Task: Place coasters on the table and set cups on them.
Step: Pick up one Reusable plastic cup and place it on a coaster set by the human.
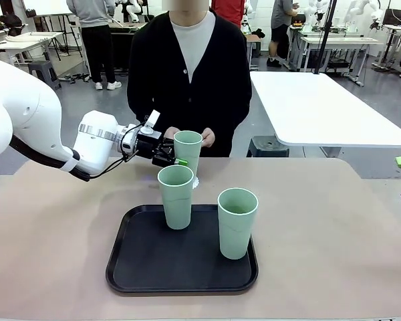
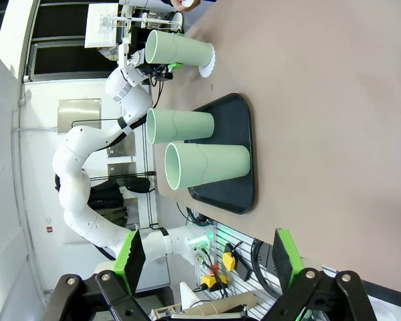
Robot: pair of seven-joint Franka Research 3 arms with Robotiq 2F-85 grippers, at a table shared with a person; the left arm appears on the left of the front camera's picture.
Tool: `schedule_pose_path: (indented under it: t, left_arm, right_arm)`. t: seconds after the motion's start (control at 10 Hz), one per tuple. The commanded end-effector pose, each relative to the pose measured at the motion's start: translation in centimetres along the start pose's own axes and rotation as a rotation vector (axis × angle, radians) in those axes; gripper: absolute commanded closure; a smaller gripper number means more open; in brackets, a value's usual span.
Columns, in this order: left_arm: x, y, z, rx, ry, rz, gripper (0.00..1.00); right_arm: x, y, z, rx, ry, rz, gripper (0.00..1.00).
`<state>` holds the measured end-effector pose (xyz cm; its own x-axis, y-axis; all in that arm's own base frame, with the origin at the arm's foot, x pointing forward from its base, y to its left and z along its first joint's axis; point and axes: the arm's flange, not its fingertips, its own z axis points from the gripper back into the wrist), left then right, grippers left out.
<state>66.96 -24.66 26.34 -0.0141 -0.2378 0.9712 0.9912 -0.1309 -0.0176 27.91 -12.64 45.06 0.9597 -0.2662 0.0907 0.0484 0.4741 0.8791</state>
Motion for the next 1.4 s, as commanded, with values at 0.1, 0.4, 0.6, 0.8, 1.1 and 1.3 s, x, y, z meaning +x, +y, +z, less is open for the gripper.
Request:
schedule_pose_path:
  t: [0.1,0.4,0.6,0.8,1.1,1.3]
  left_arm:
    - [0.9,-1.1,0.0,-0.029,-0.015,0.013,0.13]
    - [1.0,-2.0,0.0,-0.043,-0.011,0.006,0.13]
    - [1.3,-2.3,0.5,-0.045,-0.015,-0.002,0.13]
    - [1.4,-2.5,0.6,-0.049,-0.012,0.0,0.13]
    - [1.1,-2.5,0.5,-0.056,-0.012,0.018,0.13]
    - [0.7,-2.5,0.4,-0.061,0.006,0.027,0.13]
  right_arm:
    - [0.1,0.0,-0.1,0.012,0.003,0.005,0.0]
    - [0.1,0.0,-0.1,0.012,0.003,0.005,0.0]
    - [0.1,0.0,-0.1,0.012,0.003,0.005,0.0]
    - [0.1,0.0,-0.1,0.012,0.003,0.005,0.0]
    - [0.1,0.0,-0.1,0.012,0.003,0.005,0.0]
    - [0.1,0.0,-0.1,0.012,0.003,0.005,0.0]
